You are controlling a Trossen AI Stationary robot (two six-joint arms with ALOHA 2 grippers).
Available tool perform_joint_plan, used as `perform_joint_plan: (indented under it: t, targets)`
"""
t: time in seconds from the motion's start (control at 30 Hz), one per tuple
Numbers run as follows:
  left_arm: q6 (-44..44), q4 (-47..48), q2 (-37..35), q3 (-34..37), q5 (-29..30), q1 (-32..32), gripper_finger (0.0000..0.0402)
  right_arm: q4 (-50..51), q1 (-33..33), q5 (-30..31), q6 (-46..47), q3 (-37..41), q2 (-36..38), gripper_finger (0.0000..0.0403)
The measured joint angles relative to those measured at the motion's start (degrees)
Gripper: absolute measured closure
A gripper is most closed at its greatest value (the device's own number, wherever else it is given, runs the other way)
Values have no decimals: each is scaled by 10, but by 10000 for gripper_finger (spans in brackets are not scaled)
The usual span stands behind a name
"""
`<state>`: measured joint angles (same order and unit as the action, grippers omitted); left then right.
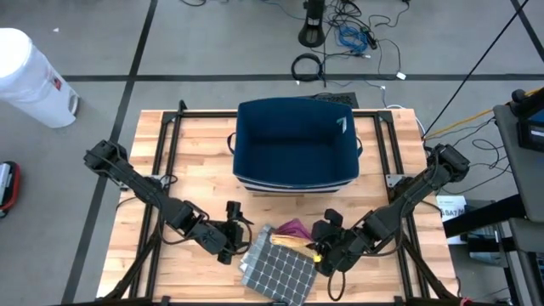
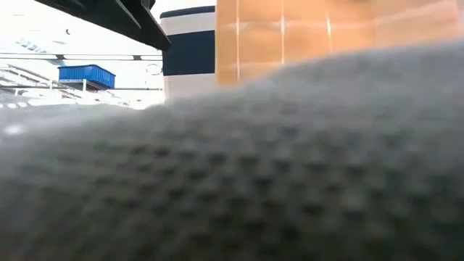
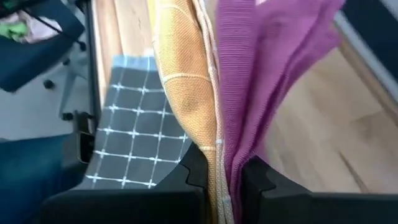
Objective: Fold towel
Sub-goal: Stack the stacked towels on the gray towel
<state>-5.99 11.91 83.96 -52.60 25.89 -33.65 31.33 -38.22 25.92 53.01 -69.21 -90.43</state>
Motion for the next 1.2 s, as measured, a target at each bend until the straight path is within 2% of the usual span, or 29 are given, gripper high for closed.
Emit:
perform_joint_plan:
  t: [0.33,0.7,0.8,1.07,1.2]
  targets:
    - [5,0,0,0,0,4,111,-123,24,-83,-32,-3,-100,370]
    - [5,1,0,0,0,13,111,-173,31,-109,-151,-63,-173,344]
    - [3,1,0,0,0,17,111,-180,31,-125,-165,-64,-179,304]
    - [2,1,0,0,0,28,111,-200,29,-145,-196,-64,-188,132]
    - [-1,1,0,0,0,30,111,-202,27,-145,-209,-64,-188,97]
